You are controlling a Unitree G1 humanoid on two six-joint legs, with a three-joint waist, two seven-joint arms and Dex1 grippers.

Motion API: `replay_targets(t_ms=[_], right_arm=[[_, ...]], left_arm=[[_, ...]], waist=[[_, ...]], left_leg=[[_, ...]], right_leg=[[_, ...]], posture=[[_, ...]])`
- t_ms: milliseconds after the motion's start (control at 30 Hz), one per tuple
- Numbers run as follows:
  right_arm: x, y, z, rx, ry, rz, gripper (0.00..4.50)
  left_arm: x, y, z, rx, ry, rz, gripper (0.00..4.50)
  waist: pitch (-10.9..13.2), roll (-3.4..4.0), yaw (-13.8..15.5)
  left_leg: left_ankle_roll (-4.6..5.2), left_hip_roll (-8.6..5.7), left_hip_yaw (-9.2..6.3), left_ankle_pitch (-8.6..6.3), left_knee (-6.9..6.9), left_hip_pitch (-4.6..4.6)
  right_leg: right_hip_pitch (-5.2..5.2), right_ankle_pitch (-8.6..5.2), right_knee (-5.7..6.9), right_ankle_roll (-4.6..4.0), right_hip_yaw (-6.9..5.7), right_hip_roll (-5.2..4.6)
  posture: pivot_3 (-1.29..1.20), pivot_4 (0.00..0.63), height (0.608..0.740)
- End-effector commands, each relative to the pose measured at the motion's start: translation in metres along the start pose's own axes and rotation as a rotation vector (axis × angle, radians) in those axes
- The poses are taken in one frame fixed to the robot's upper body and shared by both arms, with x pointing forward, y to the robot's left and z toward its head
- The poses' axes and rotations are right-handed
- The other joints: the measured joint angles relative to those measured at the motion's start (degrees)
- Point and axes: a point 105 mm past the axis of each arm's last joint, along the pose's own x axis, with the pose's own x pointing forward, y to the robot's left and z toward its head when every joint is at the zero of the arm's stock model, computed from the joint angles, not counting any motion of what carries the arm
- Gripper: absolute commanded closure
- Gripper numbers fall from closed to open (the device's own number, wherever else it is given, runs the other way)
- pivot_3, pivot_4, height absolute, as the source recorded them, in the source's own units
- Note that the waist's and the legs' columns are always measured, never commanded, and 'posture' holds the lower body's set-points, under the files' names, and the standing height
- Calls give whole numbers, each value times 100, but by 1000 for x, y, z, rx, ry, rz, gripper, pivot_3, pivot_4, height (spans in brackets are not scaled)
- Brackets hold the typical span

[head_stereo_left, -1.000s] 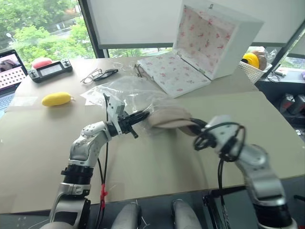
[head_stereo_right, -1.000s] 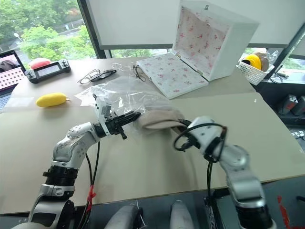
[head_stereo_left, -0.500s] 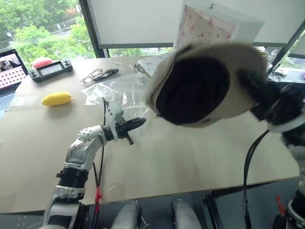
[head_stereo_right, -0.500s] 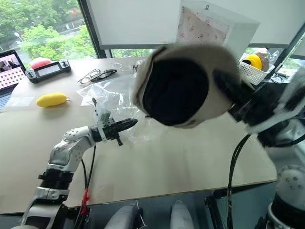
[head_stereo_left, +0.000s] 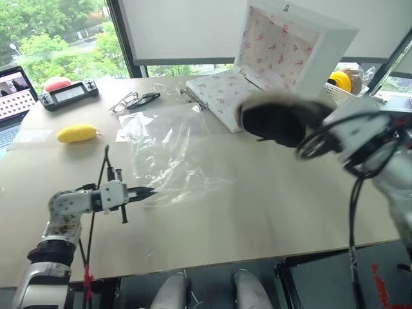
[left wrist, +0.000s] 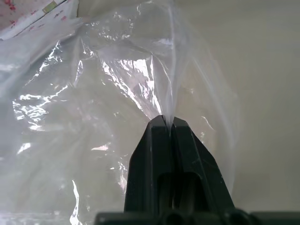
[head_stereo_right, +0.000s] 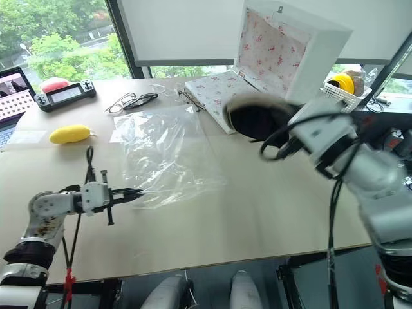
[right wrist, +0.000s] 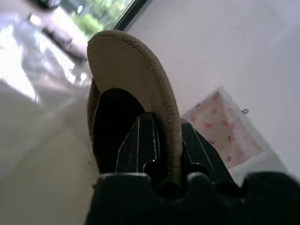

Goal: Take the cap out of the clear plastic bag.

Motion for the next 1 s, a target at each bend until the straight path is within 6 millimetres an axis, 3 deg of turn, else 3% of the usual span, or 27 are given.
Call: replay_targets(t_ms=[33,200,333,400,500,733,767,833,933,1000], right_arm=[[-1,7,-1,-381,-39,-77,3964],[-2,52,12,-349,-141,-77,3964],[-7,117,19,-176,-187,93,3964],[-10,133,12,-82,-147,140,4057],[-21,159,-4,117,-51,276,3294],[-36,169,-23,280,54,427,976],[-38,169,-25,316,68,449,432],[-43,167,-27,374,91,486,114],[-52,162,-26,490,113,559,114],[-61,154,-17,710,110,618,114]], left_arm=[[-21,3,-4,50,29,-15,4500],[-38,1,-21,42,129,-25,4500],[-38,-10,-31,4,154,-11,4500],[-35,-13,-32,11,151,-7,3930],[-32,-20,-37,-18,154,3,3048],[-31,-30,-39,-20,155,-23,711],[-31,-31,-39,-21,154,-33,168],[-32,-36,-39,-32,157,-61,11],[-35,-48,-37,-46,149,-152,11],[-35,-53,-29,-57,114,-206,11]], waist=[[0,0,0],[-1,-2,-28],[-5,-9,-76],[-5,-9,-75],[-6,-10,-67],[-23,-8,-52],[-28,-5,-45],[-40,1,-31],[-46,10,-25],[-54,23,-25]], left_leg=[[0,-1,1,0,0,-2],[0,-7,6,0,0,-17],[2,4,8,-1,-1,4],[16,12,5,-10,0,29],[16,13,4,-10,1,35],[22,21,0,-14,0,86],[28,22,-1,-17,0,101],[44,23,-5,-30,0,125],[39,25,-15,-40,0,144],[39,27,-14,-42,0,145]], right_leg=[[-5,1,1,-1,0,0],[-26,5,10,-7,4,2],[3,5,3,-7,4,8],[35,3,-3,-5,3,16],[38,3,-1,-5,8,15],[77,-18,1,31,21,16],[94,-20,-1,34,21,16],[125,-27,-4,40,21,16],[145,-39,-5,52,26,16],[142,-40,-5,52,34,16]], posture=[[0,150,740],[0,150,740],[0,150,740],[0,150,740],[0,150,740],[0,150,740],[0,150,740],[0,150,740],[0,150,740],[0,150,740]])
